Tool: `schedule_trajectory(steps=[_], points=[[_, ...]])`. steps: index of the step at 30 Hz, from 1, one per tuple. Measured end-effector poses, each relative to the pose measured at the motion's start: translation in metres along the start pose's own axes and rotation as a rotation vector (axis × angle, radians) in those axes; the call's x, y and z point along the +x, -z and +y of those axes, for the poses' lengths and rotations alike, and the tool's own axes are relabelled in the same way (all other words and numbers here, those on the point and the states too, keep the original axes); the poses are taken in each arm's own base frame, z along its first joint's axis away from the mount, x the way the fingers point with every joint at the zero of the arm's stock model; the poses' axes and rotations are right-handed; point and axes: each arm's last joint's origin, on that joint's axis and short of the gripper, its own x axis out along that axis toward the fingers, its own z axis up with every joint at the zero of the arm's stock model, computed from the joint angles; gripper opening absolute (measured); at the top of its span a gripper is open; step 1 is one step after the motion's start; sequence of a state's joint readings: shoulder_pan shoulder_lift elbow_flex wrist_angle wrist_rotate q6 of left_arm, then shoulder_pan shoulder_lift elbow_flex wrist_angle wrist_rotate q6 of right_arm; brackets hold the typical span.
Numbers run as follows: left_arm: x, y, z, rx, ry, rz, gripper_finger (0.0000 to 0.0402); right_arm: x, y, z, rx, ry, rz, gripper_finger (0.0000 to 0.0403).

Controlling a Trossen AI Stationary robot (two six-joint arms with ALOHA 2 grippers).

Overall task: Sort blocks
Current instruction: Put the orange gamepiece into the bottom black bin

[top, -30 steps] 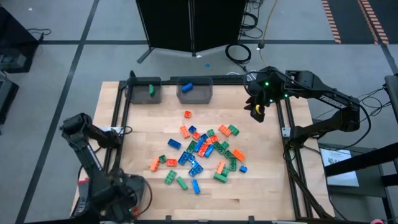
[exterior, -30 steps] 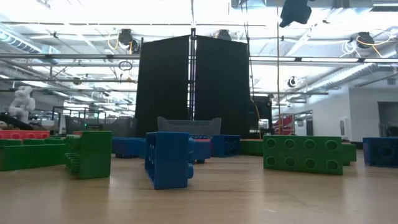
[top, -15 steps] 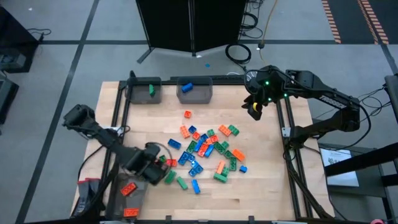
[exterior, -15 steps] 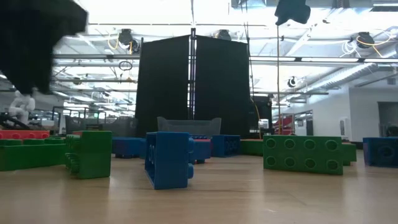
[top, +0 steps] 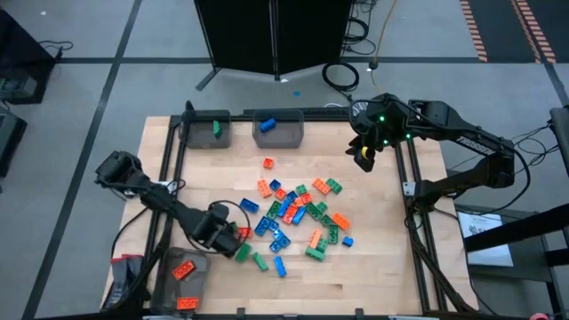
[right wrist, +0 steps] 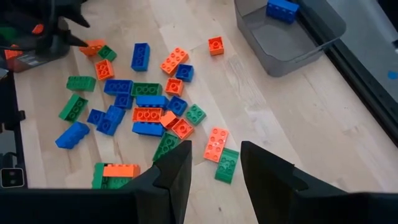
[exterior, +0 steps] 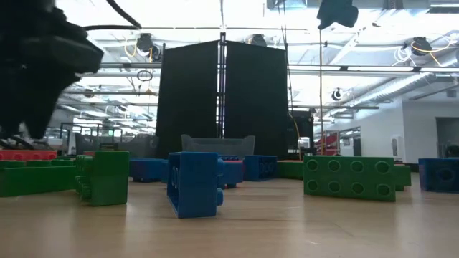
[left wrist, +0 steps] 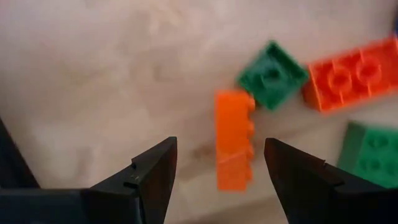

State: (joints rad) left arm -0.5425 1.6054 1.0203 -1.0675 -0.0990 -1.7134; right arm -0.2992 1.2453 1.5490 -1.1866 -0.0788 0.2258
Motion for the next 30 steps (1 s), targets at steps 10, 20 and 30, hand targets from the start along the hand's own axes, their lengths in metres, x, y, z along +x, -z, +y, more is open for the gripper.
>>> schedule_trajectory(steps=[10, 20, 30], points=[[0.034, 0.012, 0.002, 0.021, 0.029, 0.023, 0.0236, 0.000, -0.001, 0.000, -0.002, -0.002, -0.009, 0.0135], [0.043, -0.003, 0.005, 0.070, 0.013, -0.010, 0.0068, 0.000, -0.001, 0.000, 0.001, 0.002, -0.010, 0.0135], [-0.040, 0.000, -0.001, 0.212, 0.094, -0.029, 0.0069, 0.000, -0.001, -0.002, 0.027, 0.072, -0.027, 0.0135]])
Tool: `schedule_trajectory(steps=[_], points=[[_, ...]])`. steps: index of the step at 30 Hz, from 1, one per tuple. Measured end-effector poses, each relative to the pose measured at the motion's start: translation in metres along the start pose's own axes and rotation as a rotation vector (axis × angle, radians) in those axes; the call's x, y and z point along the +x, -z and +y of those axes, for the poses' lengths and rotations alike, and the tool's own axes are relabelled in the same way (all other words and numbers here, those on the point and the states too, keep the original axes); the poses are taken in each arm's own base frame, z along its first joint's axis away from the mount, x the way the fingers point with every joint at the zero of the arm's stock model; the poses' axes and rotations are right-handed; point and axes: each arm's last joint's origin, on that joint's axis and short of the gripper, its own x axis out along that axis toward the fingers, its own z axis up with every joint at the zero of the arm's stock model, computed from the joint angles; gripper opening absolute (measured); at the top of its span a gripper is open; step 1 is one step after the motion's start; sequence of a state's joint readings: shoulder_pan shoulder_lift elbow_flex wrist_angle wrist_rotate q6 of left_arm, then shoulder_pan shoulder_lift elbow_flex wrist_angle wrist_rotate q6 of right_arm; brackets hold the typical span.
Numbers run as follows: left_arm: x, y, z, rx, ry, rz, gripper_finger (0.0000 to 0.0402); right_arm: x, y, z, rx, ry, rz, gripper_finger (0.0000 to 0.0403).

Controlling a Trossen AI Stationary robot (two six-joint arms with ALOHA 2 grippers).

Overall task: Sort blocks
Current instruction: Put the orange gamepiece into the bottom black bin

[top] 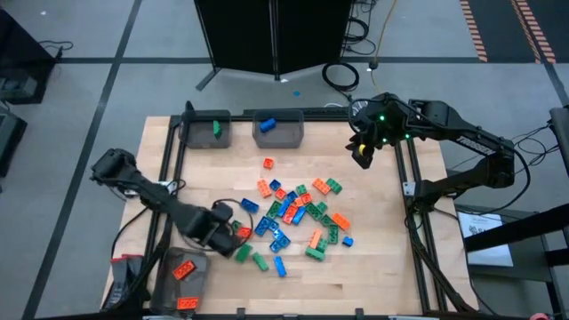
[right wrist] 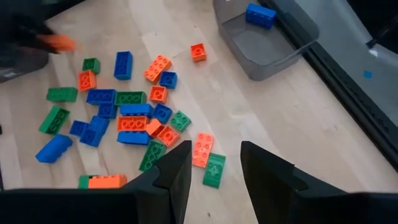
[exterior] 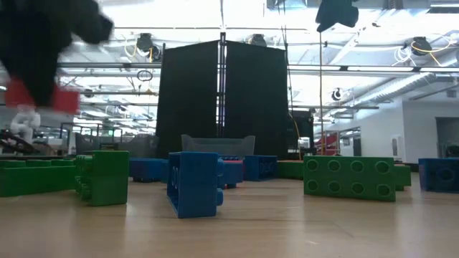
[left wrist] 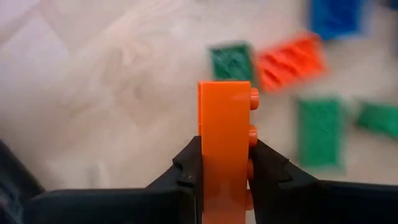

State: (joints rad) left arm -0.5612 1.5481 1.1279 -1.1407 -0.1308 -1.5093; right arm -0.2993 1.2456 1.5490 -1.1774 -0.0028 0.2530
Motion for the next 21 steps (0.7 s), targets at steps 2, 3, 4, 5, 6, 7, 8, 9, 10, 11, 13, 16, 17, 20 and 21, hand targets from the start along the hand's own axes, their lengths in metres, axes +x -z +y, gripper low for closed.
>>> schedule_trajectory(steps=[2, 3, 4, 5, 6, 7, 8, 9, 10, 11, 13, 16, 17, 20, 21], points=[[-0.021, 0.016, -0.002, 0.030, 0.058, 0.012, 0.0069, 0.000, 0.000, 0.000, 0.006, 0.002, 0.000, 0.0135], [-0.029, 0.026, -0.003, 0.044, 0.088, 0.024, 0.0069, 0.000, 0.000, 0.000, 0.007, 0.001, 0.000, 0.0135], [-0.034, 0.038, -0.003, 0.051, 0.112, 0.046, 0.0069, 0.000, 0.000, 0.000, 0.008, 0.002, 0.000, 0.0135], [-0.036, 0.051, -0.003, 0.049, 0.128, 0.078, 0.0069, 0.000, 0.000, 0.000, 0.008, 0.001, 0.000, 0.0135], [-0.038, 0.065, -0.001, 0.045, 0.129, 0.117, 0.0069, 0.000, 0.000, 0.000, 0.009, 0.001, 0.000, 0.0135], [-0.040, 0.080, 0.002, 0.034, 0.122, 0.156, 0.0069, 0.000, 0.000, 0.000, 0.012, 0.001, 0.000, 0.0135], [-0.041, 0.095, 0.005, 0.019, 0.116, 0.188, 0.0069, 0.000, 0.000, 0.000, 0.018, 0.002, 0.000, 0.0135], [-0.043, 0.110, 0.009, -0.009, 0.113, 0.215, 0.0069, 0.000, 0.000, 0.000, 0.022, 0.002, 0.000, 0.0135], [-0.044, 0.123, 0.013, -0.047, 0.110, 0.229, 0.0069, 0.000, 0.000, 0.000, 0.025, 0.002, 0.000, 0.0135], [-0.046, 0.134, 0.017, -0.093, 0.111, 0.236, 0.0069, 0.000, 0.000, 0.000, 0.027, 0.002, 0.001, 0.0135], [-0.048, 0.151, 0.025, -0.164, 0.123, 0.229, 0.0069, 0.000, 0.000, 0.000, 0.028, 0.002, 0.000, 0.0135], [-0.045, 0.163, 0.029, -0.136, 0.088, 0.234, 0.0069, 0.000, 0.000, 0.000, 0.026, 0.002, 0.000, 0.0135], [-0.042, 0.164, 0.028, -0.134, 0.075, 0.224, 0.0069, 0.000, 0.000, 0.000, 0.026, 0.002, -0.001, 0.0135], [-0.030, 0.165, 0.023, -0.120, 0.056, 0.173, 0.0069, 0.000, -0.001, 0.000, 0.026, 0.001, -0.006, 0.0135], [-0.025, 0.165, 0.021, -0.122, 0.042, 0.161, 0.0069, 0.000, -0.001, 0.000, 0.028, 0.000, -0.007, 0.0135]])
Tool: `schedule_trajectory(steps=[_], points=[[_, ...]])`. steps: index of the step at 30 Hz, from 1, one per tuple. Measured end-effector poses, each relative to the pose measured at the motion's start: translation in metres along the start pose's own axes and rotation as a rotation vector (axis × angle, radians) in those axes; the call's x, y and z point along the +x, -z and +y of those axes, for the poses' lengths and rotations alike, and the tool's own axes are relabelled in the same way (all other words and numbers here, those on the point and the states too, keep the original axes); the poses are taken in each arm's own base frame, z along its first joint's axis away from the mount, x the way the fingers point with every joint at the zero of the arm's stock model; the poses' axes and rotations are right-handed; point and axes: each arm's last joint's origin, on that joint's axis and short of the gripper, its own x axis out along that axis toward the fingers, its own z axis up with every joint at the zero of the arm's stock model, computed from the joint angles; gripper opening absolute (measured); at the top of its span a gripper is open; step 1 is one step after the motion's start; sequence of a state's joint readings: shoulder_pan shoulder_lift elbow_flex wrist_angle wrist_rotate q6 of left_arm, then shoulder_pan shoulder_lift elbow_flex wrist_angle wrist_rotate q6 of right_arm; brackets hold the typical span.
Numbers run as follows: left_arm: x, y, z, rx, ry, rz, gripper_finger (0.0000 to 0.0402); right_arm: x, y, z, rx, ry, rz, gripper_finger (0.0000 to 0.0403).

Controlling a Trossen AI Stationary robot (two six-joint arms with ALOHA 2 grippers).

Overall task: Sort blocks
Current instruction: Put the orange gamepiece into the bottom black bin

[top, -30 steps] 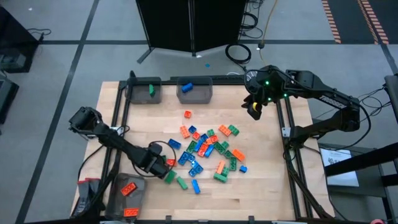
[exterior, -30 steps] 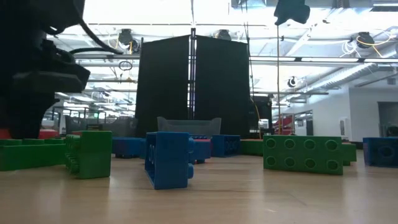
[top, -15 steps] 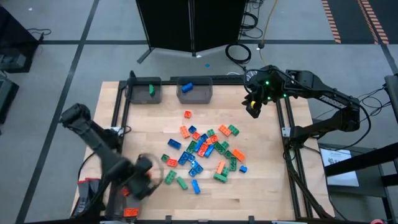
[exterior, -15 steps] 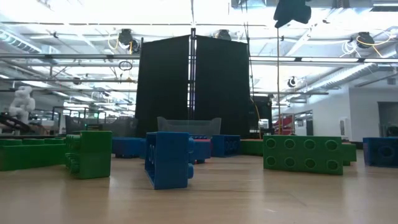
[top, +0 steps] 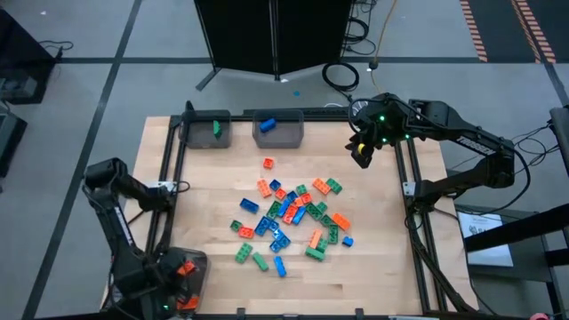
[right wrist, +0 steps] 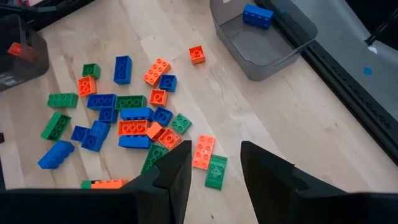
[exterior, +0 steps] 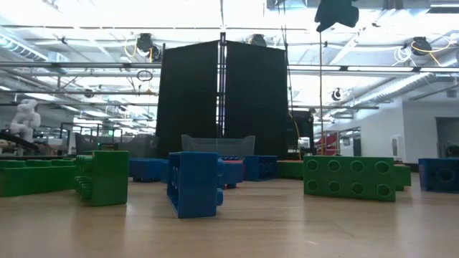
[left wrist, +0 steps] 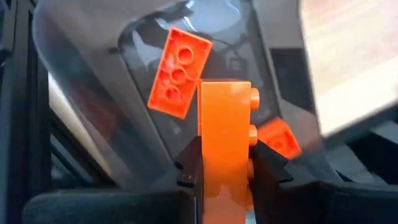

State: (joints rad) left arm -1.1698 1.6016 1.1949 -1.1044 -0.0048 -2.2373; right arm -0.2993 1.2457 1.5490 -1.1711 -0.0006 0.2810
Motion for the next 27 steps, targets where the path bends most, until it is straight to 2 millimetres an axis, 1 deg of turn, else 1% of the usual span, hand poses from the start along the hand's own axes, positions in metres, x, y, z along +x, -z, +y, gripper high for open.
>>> schedule_trajectory(steps=[1, 3, 6, 9, 11, 13, 16, 19, 22, 24, 27], points=[[0.005, 0.000, 0.000, 0.000, -0.017, -0.013, 0.0072, 0.000, 0.000, 0.000, 0.003, 0.000, 0.001, 0.0135], [0.013, 0.000, -0.001, 0.025, -0.040, -0.029, 0.0100, 0.000, 0.000, 0.000, 0.005, 0.000, 0.000, 0.0135], [0.016, 0.002, -0.002, 0.081, -0.044, -0.028, 0.0162, 0.000, 0.000, 0.000, 0.006, -0.001, 0.000, 0.0135], [0.016, 0.001, -0.004, 0.099, -0.030, -0.017, 0.0221, 0.000, 0.000, 0.000, 0.006, -0.004, 0.001, 0.0135], [0.014, 0.001, -0.006, 0.094, -0.027, -0.015, 0.0251, 0.000, 0.000, 0.000, 0.006, -0.005, 0.001, 0.0135], [0.011, -0.001, -0.009, 0.081, -0.015, -0.005, 0.0273, 0.000, 0.000, 0.000, 0.004, -0.005, 0.001, 0.0135], [-0.007, -0.010, -0.016, 0.097, 0.058, -0.018, 0.0283, 0.000, 0.000, 0.000, -0.004, -0.005, 0.001, 0.0135], [-0.033, -0.029, -0.023, 0.137, 0.142, -0.134, 0.0280, 0.000, 0.000, 0.000, -0.008, -0.005, 0.001, 0.0135], [-0.056, -0.058, -0.028, 0.216, 0.150, -0.317, 0.0269, 0.000, 0.000, 0.000, -0.008, -0.004, 0.001, 0.0135], [-0.062, -0.080, -0.032, 0.309, 0.105, -0.424, 0.0261, 0.000, 0.000, 0.000, -0.013, -0.004, 0.001, 0.0135], [-0.060, -0.115, -0.044, 0.467, 0.026, -0.471, 0.0258, 0.000, 0.000, 0.000, -0.022, -0.004, 0.001, 0.0135]])
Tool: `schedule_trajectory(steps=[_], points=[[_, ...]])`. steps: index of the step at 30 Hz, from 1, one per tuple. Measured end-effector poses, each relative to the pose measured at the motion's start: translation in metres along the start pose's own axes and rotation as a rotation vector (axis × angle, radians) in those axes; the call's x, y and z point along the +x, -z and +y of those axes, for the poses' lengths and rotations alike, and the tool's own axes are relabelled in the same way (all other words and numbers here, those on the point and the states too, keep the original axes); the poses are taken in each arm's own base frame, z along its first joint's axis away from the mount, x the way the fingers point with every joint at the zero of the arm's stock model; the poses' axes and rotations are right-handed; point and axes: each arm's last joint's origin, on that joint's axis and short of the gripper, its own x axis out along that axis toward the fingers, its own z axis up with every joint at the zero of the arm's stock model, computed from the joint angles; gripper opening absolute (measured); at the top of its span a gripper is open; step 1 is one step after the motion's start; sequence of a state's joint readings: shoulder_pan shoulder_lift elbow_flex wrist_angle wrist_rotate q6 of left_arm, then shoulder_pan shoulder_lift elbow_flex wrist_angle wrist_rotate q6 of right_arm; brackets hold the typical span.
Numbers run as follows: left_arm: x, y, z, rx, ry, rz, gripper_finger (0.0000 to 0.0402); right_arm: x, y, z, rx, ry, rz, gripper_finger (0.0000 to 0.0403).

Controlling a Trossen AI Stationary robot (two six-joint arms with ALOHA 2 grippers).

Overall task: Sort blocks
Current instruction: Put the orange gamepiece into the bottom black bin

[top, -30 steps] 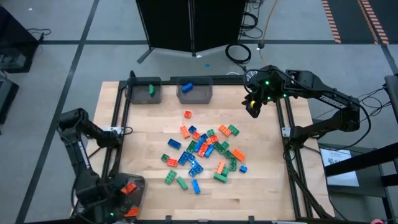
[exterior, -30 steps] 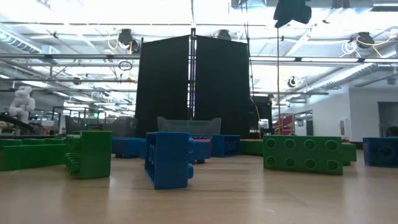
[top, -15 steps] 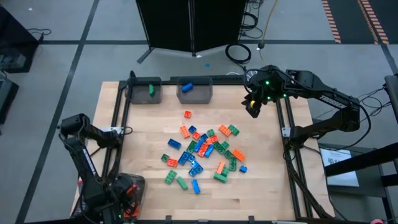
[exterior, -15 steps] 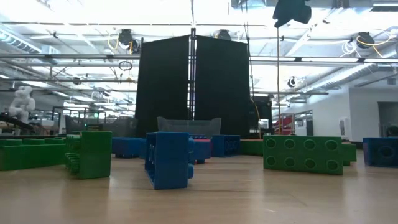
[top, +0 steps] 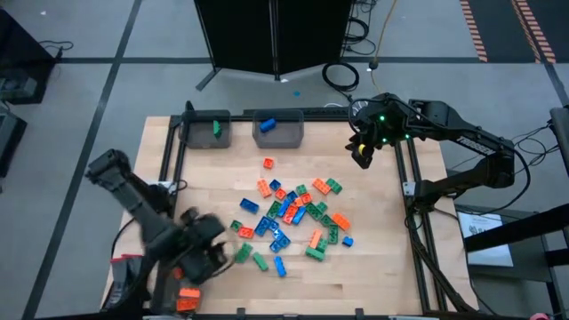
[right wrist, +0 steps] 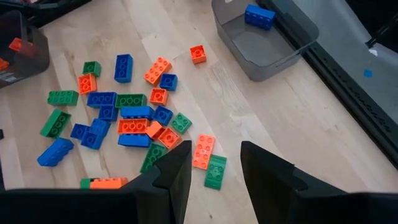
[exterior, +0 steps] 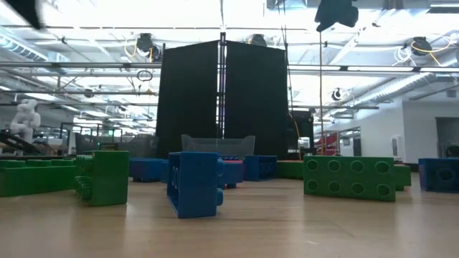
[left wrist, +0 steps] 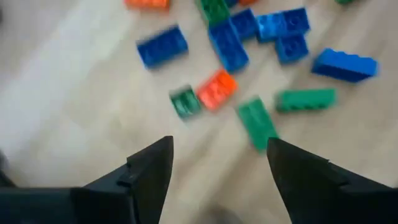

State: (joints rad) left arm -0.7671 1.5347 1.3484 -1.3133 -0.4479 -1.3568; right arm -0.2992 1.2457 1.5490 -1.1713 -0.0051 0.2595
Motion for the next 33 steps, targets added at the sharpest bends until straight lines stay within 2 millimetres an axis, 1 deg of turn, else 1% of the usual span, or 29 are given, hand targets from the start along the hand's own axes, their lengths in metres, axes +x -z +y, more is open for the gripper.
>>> schedule_trajectory(steps=[3, 7, 9, 11, 15, 21, 29, 33], points=[[0.021, -0.031, 0.001, 0.159, 0.029, -0.017, 0.0257, 0.000, 0.000, 0.000, -0.009, 0.001, 0.005, 0.0135], [0.045, -0.064, 0.009, 0.318, 0.046, -0.047, 0.0257, 0.000, 0.002, -0.001, -0.010, 0.006, 0.023, 0.0135], [0.055, -0.075, 0.014, 0.383, 0.059, -0.038, 0.0257, 0.000, 0.003, -0.001, -0.013, 0.008, 0.033, 0.0135], [0.066, -0.081, 0.021, 0.425, 0.082, 0.003, 0.0257, 0.000, 0.004, -0.001, -0.017, 0.011, 0.044, 0.0135], [0.086, -0.081, 0.029, 0.498, 0.133, 0.066, 0.0257, 0.000, 0.006, -0.002, -0.034, 0.016, 0.064, 0.0135], [0.107, -0.071, 0.028, 0.537, 0.221, 0.065, 0.0257, 0.000, 0.008, -0.002, -0.056, 0.018, 0.078, 0.0135], [0.121, -0.055, 0.029, 0.552, 0.238, 0.089, 0.0257, 0.000, 0.008, -0.002, -0.062, 0.018, 0.078, 0.0135], [0.126, -0.052, 0.025, 0.557, 0.253, 0.084, 0.0257, 0.000, 0.007, -0.002, -0.062, 0.018, 0.078, 0.0135]])
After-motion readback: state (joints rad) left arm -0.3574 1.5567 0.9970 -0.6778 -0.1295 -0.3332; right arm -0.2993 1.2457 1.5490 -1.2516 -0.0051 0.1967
